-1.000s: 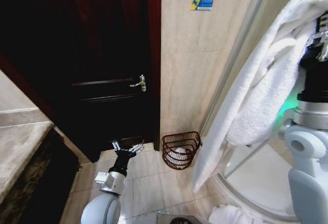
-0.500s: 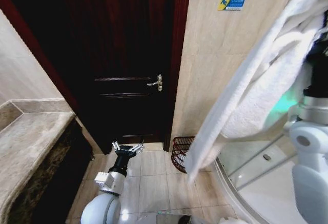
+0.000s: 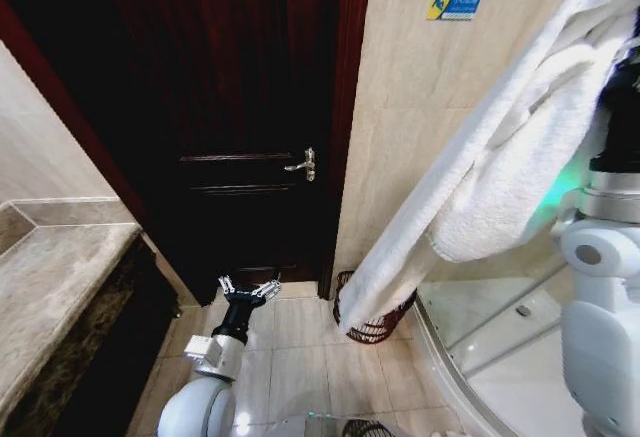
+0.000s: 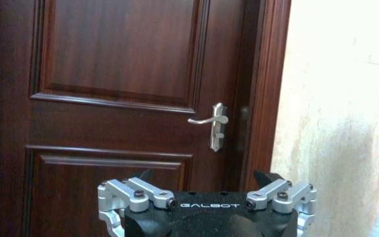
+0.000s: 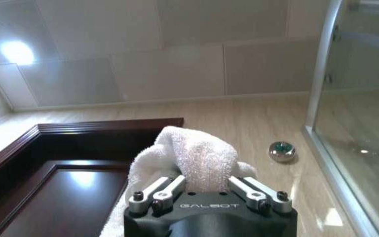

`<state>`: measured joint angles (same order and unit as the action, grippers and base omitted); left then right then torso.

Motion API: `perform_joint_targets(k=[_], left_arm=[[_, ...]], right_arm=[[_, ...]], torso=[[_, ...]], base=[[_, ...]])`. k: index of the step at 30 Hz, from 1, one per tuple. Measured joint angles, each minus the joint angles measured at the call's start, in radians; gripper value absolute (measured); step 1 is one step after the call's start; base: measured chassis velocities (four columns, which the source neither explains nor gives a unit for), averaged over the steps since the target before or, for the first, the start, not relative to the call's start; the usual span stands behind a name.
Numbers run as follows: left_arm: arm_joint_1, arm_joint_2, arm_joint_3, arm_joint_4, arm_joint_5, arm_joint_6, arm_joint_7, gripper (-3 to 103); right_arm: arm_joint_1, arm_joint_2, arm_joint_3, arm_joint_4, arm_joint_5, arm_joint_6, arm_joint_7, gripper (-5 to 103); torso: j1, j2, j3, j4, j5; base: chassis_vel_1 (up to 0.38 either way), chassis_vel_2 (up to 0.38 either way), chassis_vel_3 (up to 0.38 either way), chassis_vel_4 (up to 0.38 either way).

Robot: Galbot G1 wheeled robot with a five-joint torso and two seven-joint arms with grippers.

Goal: Discard the used towel into the hamper.

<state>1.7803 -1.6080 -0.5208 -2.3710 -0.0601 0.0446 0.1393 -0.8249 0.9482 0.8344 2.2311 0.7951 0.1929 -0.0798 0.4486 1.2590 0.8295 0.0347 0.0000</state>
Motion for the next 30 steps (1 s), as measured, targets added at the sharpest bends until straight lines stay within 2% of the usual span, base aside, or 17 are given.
perform_joint_targets(k=[5,9,13,18,23,30], left_arm=[[0.0,0.0,0.0,0.0,0.0,0.0,0.0,100],[0.0,0.0,0.0,0.0,0.0,0.0,0.0,100],[0.0,0.0,0.0,0.0,0.0,0.0,0.0,100],[0.0,0.0,0.0,0.0,0.0,0.0,0.0,100],[0.0,0.0,0.0,0.0,0.0,0.0,0.0,100],[0.0,0.0,0.0,0.0,0.0,0.0,0.0,100]], right_arm=[[-0.004,-0.007,0.002,0.01,0.021,0.003,0.012,11],[0.002,-0.01,0.003,-0.007,0.041,0.016,0.012,11],[0.051,-0.015,0.007,-0.042,0.048,0.017,0.011,11],[0.104,-0.009,0.003,-0.091,0.048,0.021,0.008,11],[0.173,0.011,-0.024,-0.169,0.018,0.031,0.005,11],[0.143,0.054,-0.031,-0.184,-0.017,0.041,-0.011,11]], torso=[[0.0,0.0,0.0,-0.0002,-0.0006],[0.002,-0.001,0.001,0.0009,0.0008],[0.001,0.0,0.0,-0.0005,-0.0001],[-0.001,0.0,0.0,0.0001,0.0],[0.0,0.0,0.0,-0.0002,0.0002],[0.001,0.0,0.0,0.0005,0.0]], base=[[-0.163,0.189,0.191,-0.176],[-0.139,0.13,0.146,-0.067],[-0.063,0.052,-0.002,-0.02],[0.057,-0.039,-0.052,0.028],[0.023,-0.022,-0.02,0.016],[0.0,0.0,0.0,0.0]])
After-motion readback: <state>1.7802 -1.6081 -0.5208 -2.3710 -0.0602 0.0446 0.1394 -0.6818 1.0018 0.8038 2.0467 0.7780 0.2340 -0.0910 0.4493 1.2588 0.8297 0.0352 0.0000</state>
